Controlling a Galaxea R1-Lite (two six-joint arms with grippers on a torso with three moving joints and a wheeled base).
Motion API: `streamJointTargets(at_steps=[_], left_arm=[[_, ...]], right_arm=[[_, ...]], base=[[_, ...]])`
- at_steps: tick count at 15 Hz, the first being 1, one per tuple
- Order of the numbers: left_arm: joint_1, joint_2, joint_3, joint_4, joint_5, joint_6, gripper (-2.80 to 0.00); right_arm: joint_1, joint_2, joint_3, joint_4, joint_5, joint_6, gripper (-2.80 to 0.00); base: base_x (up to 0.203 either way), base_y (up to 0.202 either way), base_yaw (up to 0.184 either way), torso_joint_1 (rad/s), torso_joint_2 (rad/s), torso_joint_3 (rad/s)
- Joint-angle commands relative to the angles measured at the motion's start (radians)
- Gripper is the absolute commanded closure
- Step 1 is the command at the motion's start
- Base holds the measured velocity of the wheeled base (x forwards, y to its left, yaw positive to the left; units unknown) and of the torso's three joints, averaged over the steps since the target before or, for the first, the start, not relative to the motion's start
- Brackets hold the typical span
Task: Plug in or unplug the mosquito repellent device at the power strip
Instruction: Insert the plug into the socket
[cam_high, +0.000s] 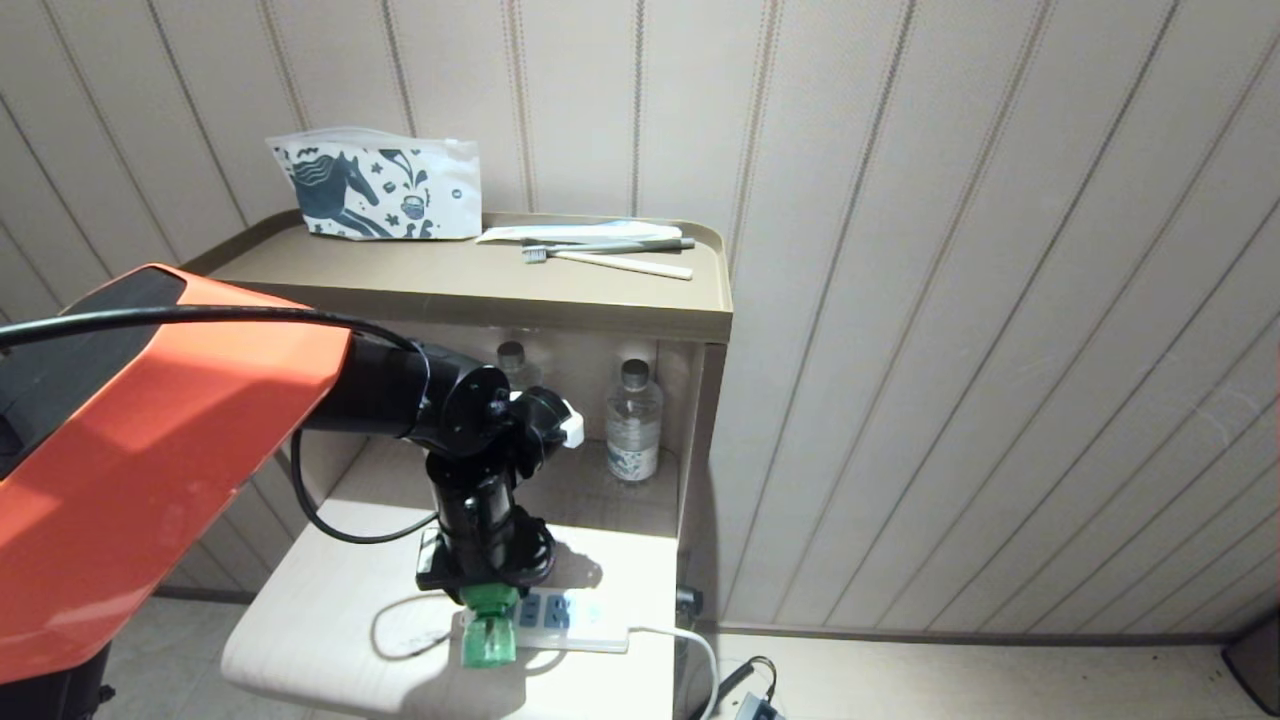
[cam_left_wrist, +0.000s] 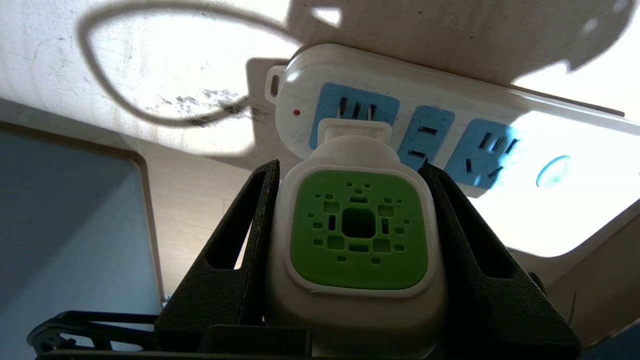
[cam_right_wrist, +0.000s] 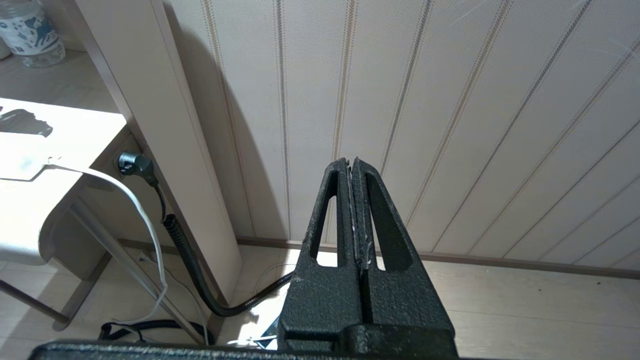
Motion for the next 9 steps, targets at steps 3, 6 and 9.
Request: streamJointTargets(at_steps=[3,6,9], left_arm=[[0.001,0.004,-0.009,-0.008,0.001,0.005,0.0],[0.0,0.006,-0.008,-0.01,0.0,0.005,0.0],[0.001,0.012,0.001,-0.015,0.0,0.004,0.0]], right_arm=[[0.0,-0.001,0.0,0.0,0.001,0.0,0.0],[0.0,-0.001,0.0,0.0,0.001,0.0,0.0],[0.0,-0.001,0.0,0.0,0.001,0.0,0.0]], base=[[0.0,0.0,0.0,0.0,0.0,0.0],[0.0,0.0,0.0,0.0,0.0,0.0],[0.0,0.0,0.0,0.0,0.0,0.0]])
